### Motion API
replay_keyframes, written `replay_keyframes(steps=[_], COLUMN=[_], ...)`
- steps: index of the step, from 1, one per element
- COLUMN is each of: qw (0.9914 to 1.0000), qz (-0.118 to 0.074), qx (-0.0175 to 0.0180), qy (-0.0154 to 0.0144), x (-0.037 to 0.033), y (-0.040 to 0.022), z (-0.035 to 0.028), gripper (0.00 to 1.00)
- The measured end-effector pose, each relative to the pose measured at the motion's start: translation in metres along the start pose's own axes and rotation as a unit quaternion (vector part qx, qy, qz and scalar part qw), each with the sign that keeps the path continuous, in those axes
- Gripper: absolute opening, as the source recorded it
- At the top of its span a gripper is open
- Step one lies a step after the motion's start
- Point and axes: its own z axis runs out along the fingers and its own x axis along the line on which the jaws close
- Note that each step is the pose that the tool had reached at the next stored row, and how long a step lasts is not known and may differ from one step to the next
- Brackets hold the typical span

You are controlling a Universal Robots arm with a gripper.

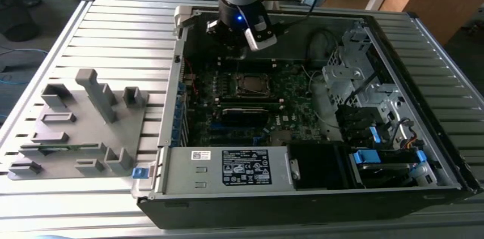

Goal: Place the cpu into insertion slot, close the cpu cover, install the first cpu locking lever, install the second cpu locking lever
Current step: 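Install the first cpu locking lever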

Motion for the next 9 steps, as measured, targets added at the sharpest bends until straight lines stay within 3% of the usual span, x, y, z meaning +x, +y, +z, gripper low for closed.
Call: replay_keyframes(steps=[3, 9], qw=[1.00000, 1.00000], qz=[0.000, 0.000], qx=[0.0007, 0.0027], qy=[0.0007, 0.0006], x=[-0.0053, -0.0054], y=[0.0002, 0.0002], z=[0.0002, 0.0002], gripper=[0.11, 0.11])
